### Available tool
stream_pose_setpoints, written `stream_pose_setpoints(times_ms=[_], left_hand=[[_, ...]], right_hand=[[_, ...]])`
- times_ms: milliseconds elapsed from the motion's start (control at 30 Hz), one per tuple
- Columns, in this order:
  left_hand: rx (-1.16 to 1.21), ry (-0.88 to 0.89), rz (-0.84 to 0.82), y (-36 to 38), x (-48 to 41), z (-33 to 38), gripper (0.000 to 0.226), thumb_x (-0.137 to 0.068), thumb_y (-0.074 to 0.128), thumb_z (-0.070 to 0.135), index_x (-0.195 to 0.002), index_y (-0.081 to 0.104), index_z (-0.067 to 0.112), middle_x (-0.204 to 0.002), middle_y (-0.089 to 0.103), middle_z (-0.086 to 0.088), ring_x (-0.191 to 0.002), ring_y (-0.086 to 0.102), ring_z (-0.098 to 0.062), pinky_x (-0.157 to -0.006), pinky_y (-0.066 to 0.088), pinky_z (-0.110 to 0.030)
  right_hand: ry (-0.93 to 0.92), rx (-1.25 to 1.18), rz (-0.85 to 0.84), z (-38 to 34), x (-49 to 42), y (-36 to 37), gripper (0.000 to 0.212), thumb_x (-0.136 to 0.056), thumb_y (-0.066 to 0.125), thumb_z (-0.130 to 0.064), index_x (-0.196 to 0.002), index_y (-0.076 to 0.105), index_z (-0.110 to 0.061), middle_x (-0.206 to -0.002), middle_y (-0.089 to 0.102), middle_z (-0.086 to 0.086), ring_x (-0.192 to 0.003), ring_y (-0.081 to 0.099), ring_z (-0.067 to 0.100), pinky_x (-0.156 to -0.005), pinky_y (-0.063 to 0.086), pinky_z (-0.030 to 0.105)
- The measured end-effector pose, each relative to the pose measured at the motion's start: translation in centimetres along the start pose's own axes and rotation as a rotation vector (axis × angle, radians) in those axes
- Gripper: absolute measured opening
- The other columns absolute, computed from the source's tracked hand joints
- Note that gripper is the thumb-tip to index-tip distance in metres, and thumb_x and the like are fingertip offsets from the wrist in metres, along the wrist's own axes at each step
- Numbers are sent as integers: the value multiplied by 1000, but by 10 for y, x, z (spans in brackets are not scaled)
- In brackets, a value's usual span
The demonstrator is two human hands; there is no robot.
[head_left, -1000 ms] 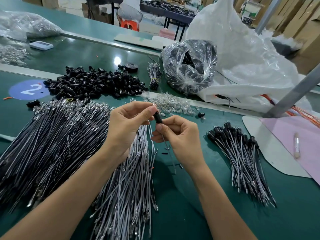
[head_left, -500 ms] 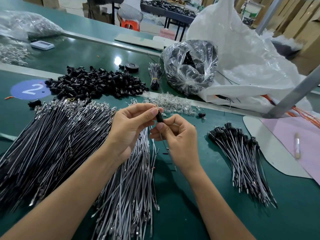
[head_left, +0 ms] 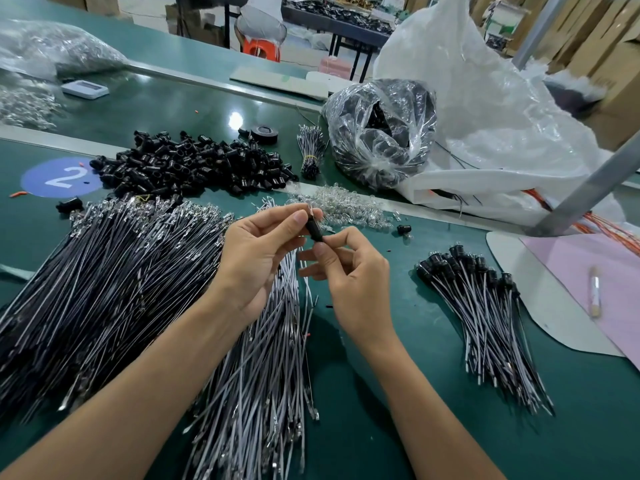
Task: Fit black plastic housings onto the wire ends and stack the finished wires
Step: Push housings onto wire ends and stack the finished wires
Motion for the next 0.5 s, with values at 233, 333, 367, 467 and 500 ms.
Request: stream_pose_setpoints(times_ms=[233,333,367,467,500], left_hand=[[-1,-5,9,-2,0,1,15,-73,69,13,-86,77,11,-92,76,-6,-82,71,-10,-71,55,-17],[-3,-18,0,-2,0,0,15,-71,70,14,-85,77,13,-92,76,-6,-82,71,-10,-72,55,-17],[-6,-19,-3,-2,0,0,16,-71,71,14,-85,77,13,-92,76,-6,-82,71,-10,-72,55,-17],[-13,-20,-18,-2,0,0,15,-72,71,14,-86,78,13,-93,76,-7,-84,71,-11,-72,55,-18],[-13,-21,-24,-2,0,-1,15,-72,71,14,-86,78,13,-94,76,-7,-84,71,-11,-72,55,-18]], right_hand=[[-38,68,-7,-1,0,1,22,-96,60,-10,-79,52,-21,-78,74,-3,-64,72,10,-62,58,28],[-41,87,-15,-1,0,1,22,-96,60,-9,-79,52,-21,-77,74,-3,-64,72,10,-62,58,30],[-46,95,-15,-1,0,1,23,-96,59,-8,-79,52,-21,-77,74,-3,-64,71,10,-62,59,31],[-59,120,-15,-3,0,0,24,-96,58,-7,-78,51,-21,-77,73,-2,-63,71,9,-62,59,39],[-59,131,-14,-3,0,0,24,-96,58,-8,-78,50,-21,-77,73,-2,-63,71,9,-62,59,42]])
Point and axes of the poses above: each hand's wrist, its own x-axis away from the middle knuckle, its own y-axis out of the palm, z = x × y, the point moved 7 cm from there along -x, towards the middle knuckle
